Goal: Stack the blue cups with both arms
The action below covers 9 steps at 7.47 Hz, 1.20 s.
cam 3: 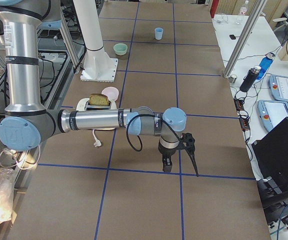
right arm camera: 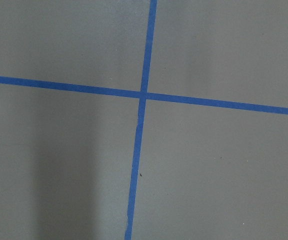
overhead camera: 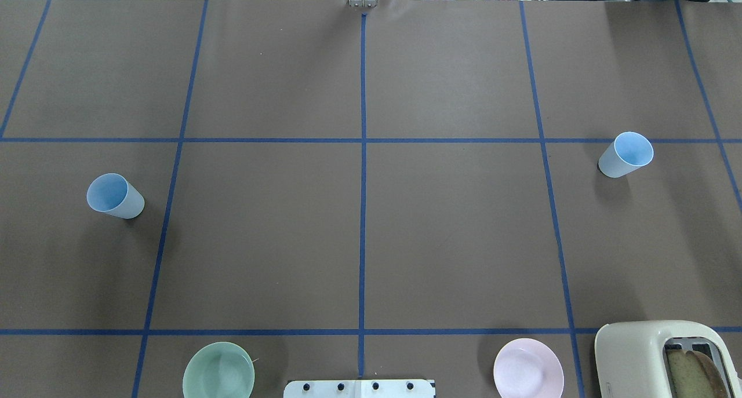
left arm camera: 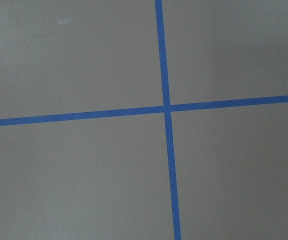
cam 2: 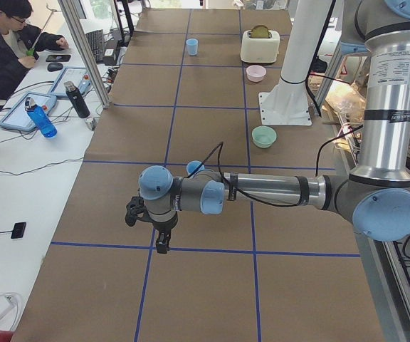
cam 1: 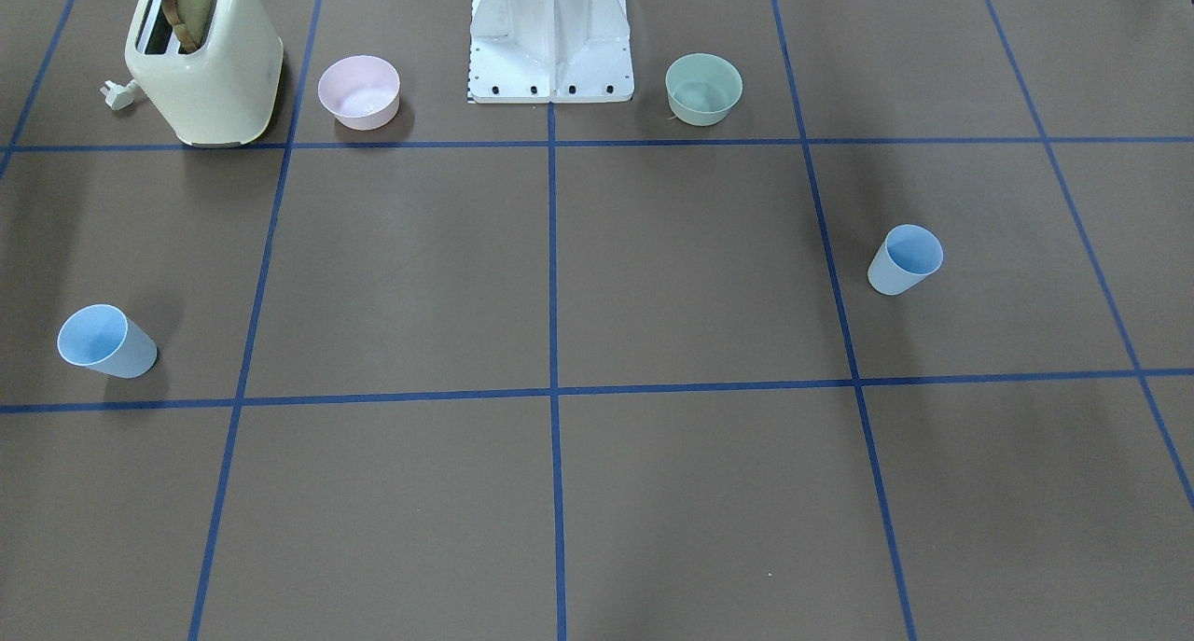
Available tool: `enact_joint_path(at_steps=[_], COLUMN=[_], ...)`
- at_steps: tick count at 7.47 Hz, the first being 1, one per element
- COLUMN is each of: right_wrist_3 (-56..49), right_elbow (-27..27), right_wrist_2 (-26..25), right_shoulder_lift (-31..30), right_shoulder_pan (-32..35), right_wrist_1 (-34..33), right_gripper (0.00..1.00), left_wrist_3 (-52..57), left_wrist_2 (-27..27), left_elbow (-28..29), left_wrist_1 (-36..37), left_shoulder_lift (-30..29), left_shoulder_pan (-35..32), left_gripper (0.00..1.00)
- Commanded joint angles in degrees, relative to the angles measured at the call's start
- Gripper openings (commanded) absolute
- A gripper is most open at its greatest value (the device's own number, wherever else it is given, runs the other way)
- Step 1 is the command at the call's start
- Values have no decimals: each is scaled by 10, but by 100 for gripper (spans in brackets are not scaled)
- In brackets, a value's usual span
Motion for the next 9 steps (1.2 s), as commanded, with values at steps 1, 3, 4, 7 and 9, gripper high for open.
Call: enact_joint_path(at_steps=[1, 3, 4, 7, 9], right_wrist_3=[0, 2, 2, 2, 3], right_elbow=[0, 17, 58, 69, 52], right_wrist_2=[-1, -1, -3, -3, -3], right_shoulder_lift=[0, -1, -9, 15, 11], right_shoulder_pan=[0, 1, 1, -1, -1], right_wrist_1=[0, -1, -1, 46, 176], right_gripper=[100, 100, 100, 100, 100], left_wrist_3=[-3, 0, 0, -4, -4], left_wrist_2=[0, 1, 2, 0, 3], left_elbow=[-4, -15, -37, -55, -49], left_wrist_1=[0, 0, 1, -1, -59], left_shoulder_lift=[-1, 4, 12, 5, -45], left_shoulder_pan=[1, 0, 0, 0, 1], left_gripper=[99, 99, 99, 99, 99])
